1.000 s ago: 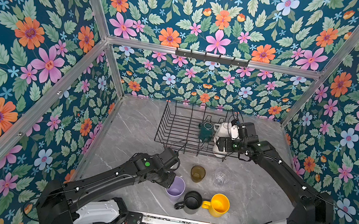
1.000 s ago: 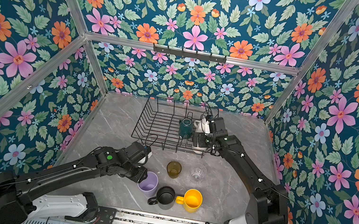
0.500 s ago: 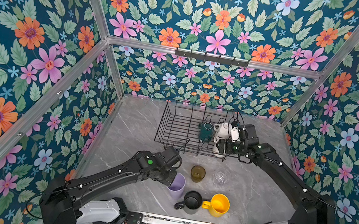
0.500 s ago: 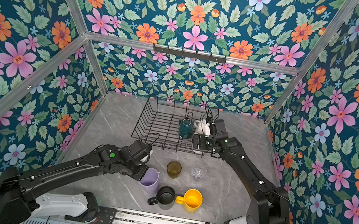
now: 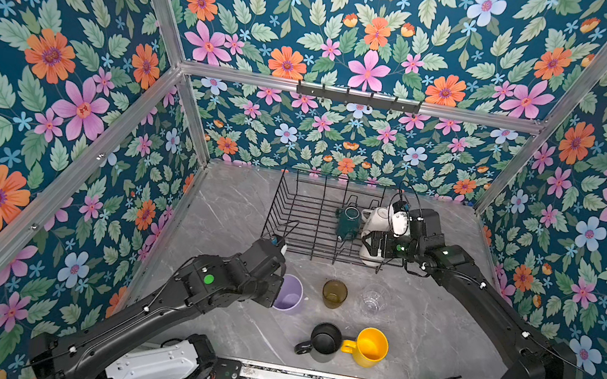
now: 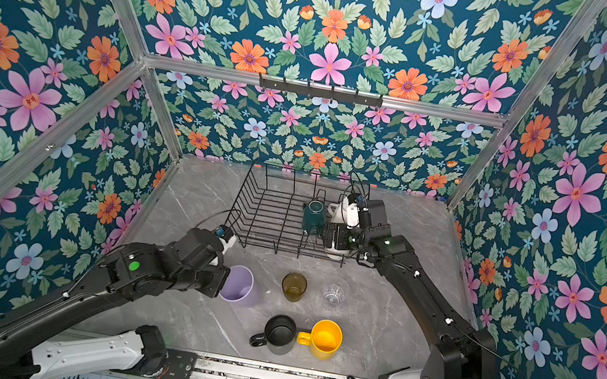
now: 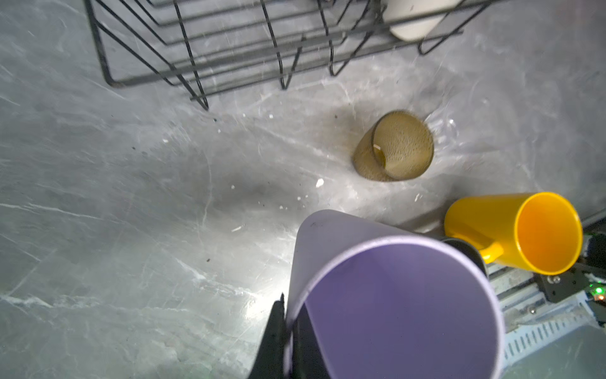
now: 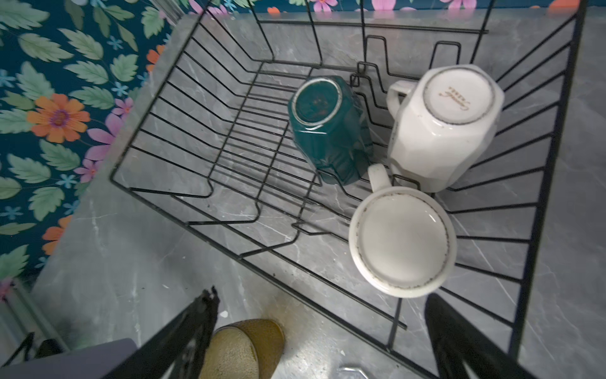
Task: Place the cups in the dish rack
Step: 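Close the left gripper on the lilac cup's rim and lift it toward the rack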
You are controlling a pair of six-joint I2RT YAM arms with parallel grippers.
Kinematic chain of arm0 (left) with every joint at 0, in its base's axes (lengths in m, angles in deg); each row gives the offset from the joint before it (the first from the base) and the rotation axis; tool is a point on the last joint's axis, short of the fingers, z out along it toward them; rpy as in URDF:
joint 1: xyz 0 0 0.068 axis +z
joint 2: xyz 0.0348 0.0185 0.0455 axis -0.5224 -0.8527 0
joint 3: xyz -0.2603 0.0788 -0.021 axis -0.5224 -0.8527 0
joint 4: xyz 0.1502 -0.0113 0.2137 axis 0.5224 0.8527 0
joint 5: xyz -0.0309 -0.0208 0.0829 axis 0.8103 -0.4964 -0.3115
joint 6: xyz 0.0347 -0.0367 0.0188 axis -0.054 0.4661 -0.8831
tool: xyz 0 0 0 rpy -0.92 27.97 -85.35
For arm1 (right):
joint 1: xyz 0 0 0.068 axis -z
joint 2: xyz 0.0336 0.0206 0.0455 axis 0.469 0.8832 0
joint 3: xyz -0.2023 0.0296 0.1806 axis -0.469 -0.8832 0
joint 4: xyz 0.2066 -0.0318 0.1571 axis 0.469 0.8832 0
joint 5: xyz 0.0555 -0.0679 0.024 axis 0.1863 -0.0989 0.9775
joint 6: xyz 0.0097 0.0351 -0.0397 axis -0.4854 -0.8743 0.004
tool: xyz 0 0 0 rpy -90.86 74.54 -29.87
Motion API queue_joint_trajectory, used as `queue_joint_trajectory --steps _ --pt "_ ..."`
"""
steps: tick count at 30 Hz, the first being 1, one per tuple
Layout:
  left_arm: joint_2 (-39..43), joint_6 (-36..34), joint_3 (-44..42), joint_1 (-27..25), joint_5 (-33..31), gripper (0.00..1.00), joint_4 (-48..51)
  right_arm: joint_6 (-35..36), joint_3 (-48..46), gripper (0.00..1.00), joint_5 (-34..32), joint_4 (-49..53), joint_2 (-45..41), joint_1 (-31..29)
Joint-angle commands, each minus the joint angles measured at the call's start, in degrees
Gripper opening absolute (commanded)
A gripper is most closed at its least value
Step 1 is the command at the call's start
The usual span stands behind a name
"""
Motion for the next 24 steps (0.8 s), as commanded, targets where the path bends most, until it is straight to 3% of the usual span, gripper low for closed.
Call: queue_joint_trajectory --steps 1,5,10,14,19,24 --pt "2.4 -1.8 0.6 0.1 -5.6 0.00 -5.4 -1.5 -1.4 0.99 7.4 -6.0 -1.7 -0.1" --pt "6.5 -2.9 -2.7 0.8 -6.2 0.00 -21.3 -2.9 -2.1 0.99 13.6 -10.0 -3.3 -0.1" --pt "7.6 -4.9 -5.7 4.1 -0.6 0.00 -35.1 -8.0 -5.8 0.99 24.1 -19.6 -6.1 0.0" --pt "5.6 -3.0 -7.7 13.9 14.5 0.00 -41.4 -11.4 -8.9 0.99 29.4 -26.3 -8.9 0.0" --pt "3.0 1.1 -11.8 25.4 31.9 0.00 -51.0 -13.3 -10.8 0.99 30.7 -29.5 -10.8 0.7" --pt "0.4 6.1 -16.6 29.8 45.7 0.00 -65.2 -14.7 -12.4 0.99 32.9 -32.7 -11.0 1.5"
